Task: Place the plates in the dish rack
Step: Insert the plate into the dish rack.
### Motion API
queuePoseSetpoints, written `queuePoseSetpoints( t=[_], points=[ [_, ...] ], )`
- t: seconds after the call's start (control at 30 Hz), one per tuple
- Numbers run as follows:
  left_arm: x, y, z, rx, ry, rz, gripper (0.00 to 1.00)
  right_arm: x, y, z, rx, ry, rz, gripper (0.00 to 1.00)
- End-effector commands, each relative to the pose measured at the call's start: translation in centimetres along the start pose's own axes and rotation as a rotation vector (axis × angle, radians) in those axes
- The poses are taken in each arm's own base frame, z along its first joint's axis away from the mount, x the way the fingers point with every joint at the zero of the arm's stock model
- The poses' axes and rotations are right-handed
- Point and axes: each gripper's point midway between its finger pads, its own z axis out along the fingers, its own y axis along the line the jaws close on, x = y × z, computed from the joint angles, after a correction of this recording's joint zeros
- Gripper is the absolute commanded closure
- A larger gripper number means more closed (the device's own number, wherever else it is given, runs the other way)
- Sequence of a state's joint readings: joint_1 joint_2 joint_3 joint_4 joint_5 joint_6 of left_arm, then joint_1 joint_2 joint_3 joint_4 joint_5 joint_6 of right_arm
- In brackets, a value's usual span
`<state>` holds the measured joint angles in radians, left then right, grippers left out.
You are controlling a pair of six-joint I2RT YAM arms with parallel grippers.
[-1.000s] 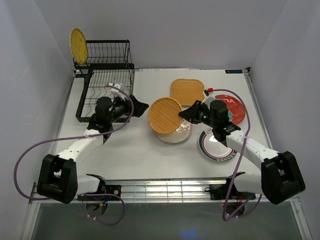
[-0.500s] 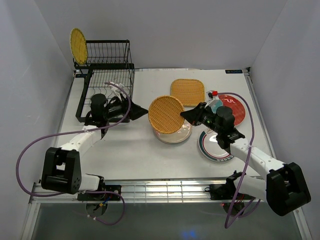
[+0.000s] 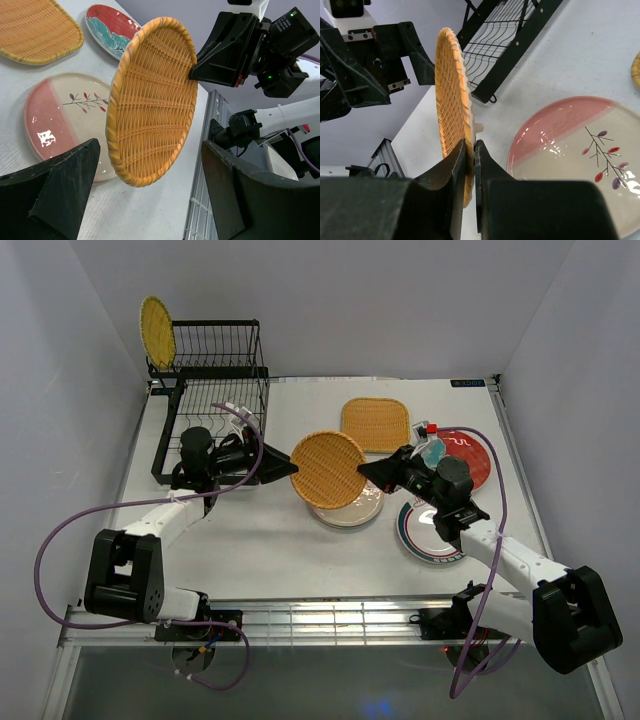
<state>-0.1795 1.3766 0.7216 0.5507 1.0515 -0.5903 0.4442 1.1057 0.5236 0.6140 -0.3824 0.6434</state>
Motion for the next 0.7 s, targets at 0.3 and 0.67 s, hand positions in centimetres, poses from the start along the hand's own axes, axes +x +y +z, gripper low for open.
queuePoseSetpoints(
  t=[0.3, 0.67],
  points=[
    [0.0, -0.8, 0.1, 0.054, 0.012, 0.018, 0.14, -2.0, 3.5, 0.2, -0.18, -0.068, -0.021, 0.92],
    [0.1, -0.7, 0.1, 0.053, 0.013, 0.018, 0.3, -1.2, 4.2, 0.6, -0.242, -0.037, -0.003, 0.92]
  ],
)
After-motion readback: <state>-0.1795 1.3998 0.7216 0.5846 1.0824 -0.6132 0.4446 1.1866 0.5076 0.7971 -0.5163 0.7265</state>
